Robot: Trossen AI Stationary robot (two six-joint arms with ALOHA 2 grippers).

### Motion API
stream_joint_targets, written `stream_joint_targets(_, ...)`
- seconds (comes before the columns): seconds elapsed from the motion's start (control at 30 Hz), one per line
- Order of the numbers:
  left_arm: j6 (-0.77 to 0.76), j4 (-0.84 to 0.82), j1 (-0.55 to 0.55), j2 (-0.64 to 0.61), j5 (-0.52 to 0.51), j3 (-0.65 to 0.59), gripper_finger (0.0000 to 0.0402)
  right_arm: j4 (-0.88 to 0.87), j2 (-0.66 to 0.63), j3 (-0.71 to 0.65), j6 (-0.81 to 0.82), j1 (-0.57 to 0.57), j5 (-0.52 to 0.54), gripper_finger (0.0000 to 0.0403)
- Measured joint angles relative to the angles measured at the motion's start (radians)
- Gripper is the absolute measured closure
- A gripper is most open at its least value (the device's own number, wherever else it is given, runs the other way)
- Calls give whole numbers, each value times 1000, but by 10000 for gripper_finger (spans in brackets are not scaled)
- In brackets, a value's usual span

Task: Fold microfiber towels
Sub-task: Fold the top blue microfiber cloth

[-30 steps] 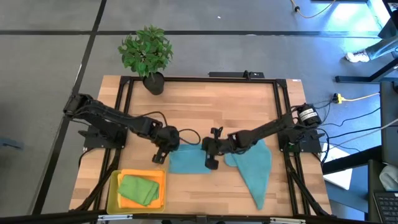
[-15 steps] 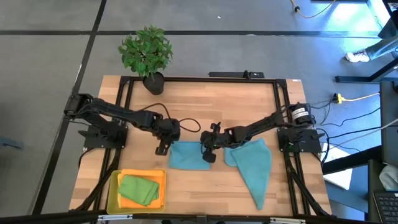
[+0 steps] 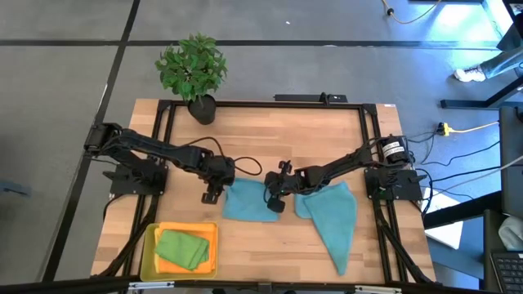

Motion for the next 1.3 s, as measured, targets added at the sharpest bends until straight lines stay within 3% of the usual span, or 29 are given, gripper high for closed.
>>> stream_joint_targets(0.23,-23,30,-21,-16,2,3,290,-1,-34,4,-19,0,21,263)
stream_joint_targets(0.43,-32,75,-91,-15,10,3,288,-13,-105,4,-24,0,88,243)
stream_joint_targets(0.6,-31,142,-129,-15,-23,3,288,54,-98,4,-27,9,23,243)
stream_joint_targets(0.8,-31,188,-138,1,-88,3,288,91,-32,4,-22,22,17,246)
stream_joint_targets(1.1,-32,177,-137,113,-88,3,288,99,26,4,-2,0,18,297)
stream_joint_targets(1.3,-55,128,-136,141,-92,3,288,4,26,4,60,-21,51,316)
